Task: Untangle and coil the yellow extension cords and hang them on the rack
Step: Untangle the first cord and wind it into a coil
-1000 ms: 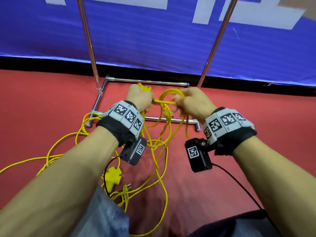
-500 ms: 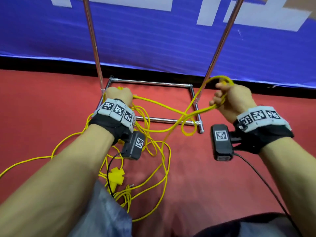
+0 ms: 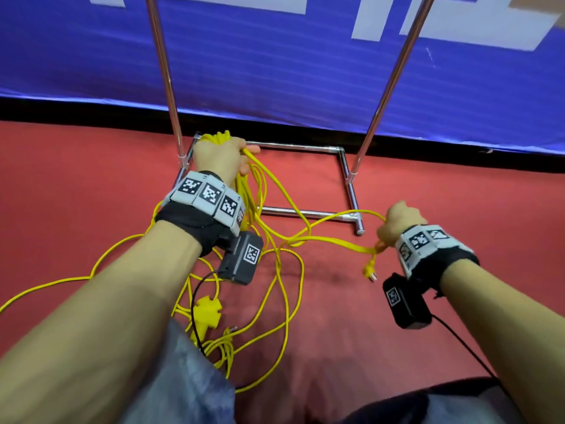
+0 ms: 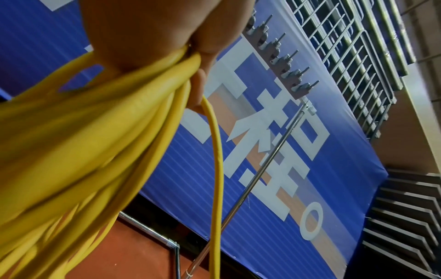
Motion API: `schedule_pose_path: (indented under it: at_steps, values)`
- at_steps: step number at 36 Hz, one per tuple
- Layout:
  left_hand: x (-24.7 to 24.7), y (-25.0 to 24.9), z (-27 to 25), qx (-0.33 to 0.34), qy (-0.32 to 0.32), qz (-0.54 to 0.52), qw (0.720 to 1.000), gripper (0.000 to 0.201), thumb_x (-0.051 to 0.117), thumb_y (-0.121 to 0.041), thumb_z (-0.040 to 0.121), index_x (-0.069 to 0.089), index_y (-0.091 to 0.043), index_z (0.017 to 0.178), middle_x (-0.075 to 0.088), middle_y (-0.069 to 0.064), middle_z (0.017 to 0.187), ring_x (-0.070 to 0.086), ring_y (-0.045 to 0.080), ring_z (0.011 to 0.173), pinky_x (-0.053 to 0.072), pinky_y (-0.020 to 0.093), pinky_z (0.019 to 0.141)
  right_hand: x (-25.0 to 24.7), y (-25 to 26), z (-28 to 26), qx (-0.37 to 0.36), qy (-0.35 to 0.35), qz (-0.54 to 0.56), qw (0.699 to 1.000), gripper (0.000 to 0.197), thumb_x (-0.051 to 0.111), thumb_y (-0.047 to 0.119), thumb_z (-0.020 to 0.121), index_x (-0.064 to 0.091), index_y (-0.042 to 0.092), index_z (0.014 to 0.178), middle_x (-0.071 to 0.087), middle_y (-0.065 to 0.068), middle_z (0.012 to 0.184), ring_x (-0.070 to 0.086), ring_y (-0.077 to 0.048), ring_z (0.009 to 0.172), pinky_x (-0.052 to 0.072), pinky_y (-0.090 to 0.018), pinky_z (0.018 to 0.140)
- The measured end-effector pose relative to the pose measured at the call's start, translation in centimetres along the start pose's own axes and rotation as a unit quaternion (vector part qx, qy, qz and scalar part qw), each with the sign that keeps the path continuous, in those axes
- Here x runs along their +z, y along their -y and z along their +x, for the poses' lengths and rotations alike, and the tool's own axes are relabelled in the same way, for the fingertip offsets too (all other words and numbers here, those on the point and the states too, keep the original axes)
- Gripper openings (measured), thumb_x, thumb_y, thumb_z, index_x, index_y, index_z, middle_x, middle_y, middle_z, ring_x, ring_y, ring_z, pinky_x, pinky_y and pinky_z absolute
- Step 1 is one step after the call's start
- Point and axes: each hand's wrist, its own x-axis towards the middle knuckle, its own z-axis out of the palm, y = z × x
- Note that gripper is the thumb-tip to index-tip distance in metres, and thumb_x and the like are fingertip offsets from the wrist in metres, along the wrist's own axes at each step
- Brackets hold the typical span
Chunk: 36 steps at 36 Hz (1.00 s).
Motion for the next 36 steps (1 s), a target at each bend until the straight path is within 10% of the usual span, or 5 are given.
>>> schedule_pose_path:
  at_steps: [7, 11, 23, 31, 36]
  values:
    - [1.6, 0.2, -1.4, -0.014, 0.103, -0.043, 0.994, 0.023, 0.052, 0.006, 0.090, 0.047, -0.002, 0.069, 0.068, 0.016, 0.063, 0.034, 0.013, 0.037, 0.027, 0.018, 0.036, 2.0, 4.6, -2.6, -0.302, 0.050, 0.141, 0.942, 0.062, 0.068, 0.030, 0.087, 0.043, 0.016, 0.142, 0.056, -0.003, 0.137, 0.053, -0.024, 0.125, 0.039, -0.034, 0.107]
    - [2.1, 0.2, -2.3, -0.022, 0.150, -0.060, 0.987, 0.017, 0.052, 0.003, 0.092, 0.050, 0.002, 0.075, 0.068, 0.018, 0.072, 0.035, 0.011, 0.036, 0.027, 0.016, 0.036, 1.9, 7.3, -3.9, -0.362, 0.010, 0.283, 0.888, 0.013, 0.065, 0.030, 0.089, 0.064, 0.024, 0.100, 0.074, -0.003, 0.095, 0.069, -0.019, 0.088, 0.051, -0.041, 0.089]
    - [1.9, -0.4, -2.4, 0.065, 0.135, 0.072, 0.986, 0.027, 0.048, 0.007, 0.090, 0.046, -0.005, 0.067, 0.067, 0.004, 0.055, 0.032, 0.007, 0.033, 0.025, 0.015, 0.035, -0.6, 0.8, 0.7, 0.048, -0.040, 0.217, 0.974, 0.017, 0.061, 0.005, 0.086, 0.063, -0.012, 0.084, 0.065, -0.018, 0.081, 0.064, -0.032, 0.091, 0.049, -0.034, 0.074]
    - [1.1, -2.5, -3.0, 0.084, 0.181, -0.015, 0.980, 0.024, 0.051, 0.004, 0.091, 0.052, -0.005, 0.069, 0.055, 0.004, 0.047, 0.035, 0.010, 0.037, 0.025, 0.018, 0.035, 0.2, 2.5, -0.6, -0.066, -0.009, 0.088, 0.994, 0.027, 0.057, 0.011, 0.088, 0.065, 0.001, 0.113, 0.064, -0.018, 0.115, 0.059, -0.033, 0.094, 0.041, -0.026, 0.072]
    - [1.2, -3.3, -4.1, 0.086, 0.242, -0.064, 0.964, 0.023, 0.051, 0.001, 0.093, 0.052, -0.005, 0.071, 0.053, 0.004, 0.050, 0.037, 0.010, 0.039, 0.027, 0.020, 0.035, 2.0, 5.9, -2.1, -0.291, 0.109, 0.134, 0.941, 0.057, 0.069, 0.008, 0.077, 0.058, 0.018, 0.132, 0.060, -0.003, 0.133, 0.054, -0.018, 0.126, 0.039, -0.031, 0.108]
